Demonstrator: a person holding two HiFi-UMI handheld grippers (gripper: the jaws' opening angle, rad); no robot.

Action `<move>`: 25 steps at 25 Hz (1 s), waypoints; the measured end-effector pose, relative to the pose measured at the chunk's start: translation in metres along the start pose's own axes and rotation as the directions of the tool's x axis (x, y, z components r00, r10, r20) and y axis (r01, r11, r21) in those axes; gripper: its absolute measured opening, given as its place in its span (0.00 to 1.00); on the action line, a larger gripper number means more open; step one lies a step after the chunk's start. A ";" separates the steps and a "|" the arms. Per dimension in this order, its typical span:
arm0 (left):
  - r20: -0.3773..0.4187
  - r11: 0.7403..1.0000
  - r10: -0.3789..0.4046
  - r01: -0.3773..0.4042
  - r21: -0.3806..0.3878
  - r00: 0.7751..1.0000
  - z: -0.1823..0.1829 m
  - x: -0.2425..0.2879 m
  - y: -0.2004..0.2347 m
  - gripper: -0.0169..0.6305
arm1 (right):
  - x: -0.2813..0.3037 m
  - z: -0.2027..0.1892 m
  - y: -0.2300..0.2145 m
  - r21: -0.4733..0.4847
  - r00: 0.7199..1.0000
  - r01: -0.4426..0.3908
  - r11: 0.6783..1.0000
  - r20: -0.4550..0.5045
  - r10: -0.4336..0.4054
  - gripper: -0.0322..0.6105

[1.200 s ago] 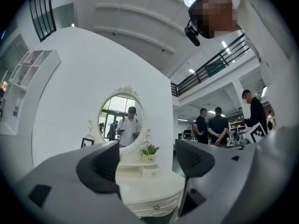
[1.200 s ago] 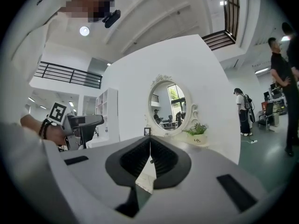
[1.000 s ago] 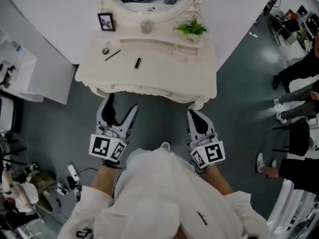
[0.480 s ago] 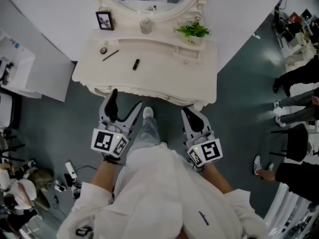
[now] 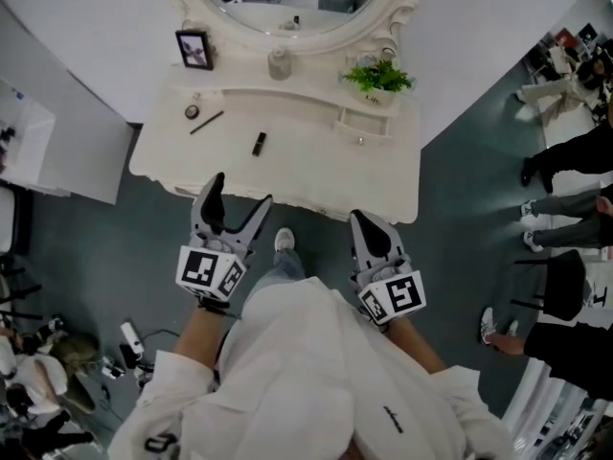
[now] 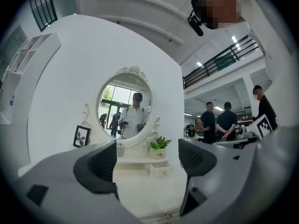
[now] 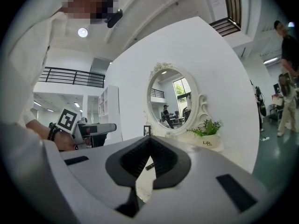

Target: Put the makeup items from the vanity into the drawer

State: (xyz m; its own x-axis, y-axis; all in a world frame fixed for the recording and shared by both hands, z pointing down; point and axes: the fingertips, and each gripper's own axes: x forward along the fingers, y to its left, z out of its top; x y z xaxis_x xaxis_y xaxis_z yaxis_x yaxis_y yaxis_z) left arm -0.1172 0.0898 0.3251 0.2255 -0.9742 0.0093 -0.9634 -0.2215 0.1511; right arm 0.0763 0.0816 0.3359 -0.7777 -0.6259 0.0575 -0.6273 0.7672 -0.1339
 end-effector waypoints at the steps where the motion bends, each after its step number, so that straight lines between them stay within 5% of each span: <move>1: -0.004 1.000 0.005 -0.005 -0.005 1.000 -0.002 0.007 0.009 0.63 | 0.009 -0.001 -0.003 -0.001 1.000 -0.001 1.000 -0.006 0.001 0.08; 15: -0.199 0.999 -0.026 0.018 -0.042 0.980 -0.083 0.121 0.112 0.63 | 0.151 -0.044 -0.049 0.013 0.990 0.028 1.000 -0.139 -0.026 0.08; 25: -0.258 0.989 -0.086 0.052 -0.135 0.962 -0.126 0.163 0.138 0.63 | 0.215 -0.073 -0.050 0.027 0.977 0.027 0.999 -0.211 -0.020 0.08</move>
State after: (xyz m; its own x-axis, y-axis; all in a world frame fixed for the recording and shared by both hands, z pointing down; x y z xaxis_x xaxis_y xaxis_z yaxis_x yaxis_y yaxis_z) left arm -0.1953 -0.0946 0.4717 0.3369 -0.9074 0.2511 -0.9220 -0.2639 0.2835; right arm -0.0621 -0.0814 0.4275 -0.7556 -0.5978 0.2679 -0.6467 0.7460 -0.1592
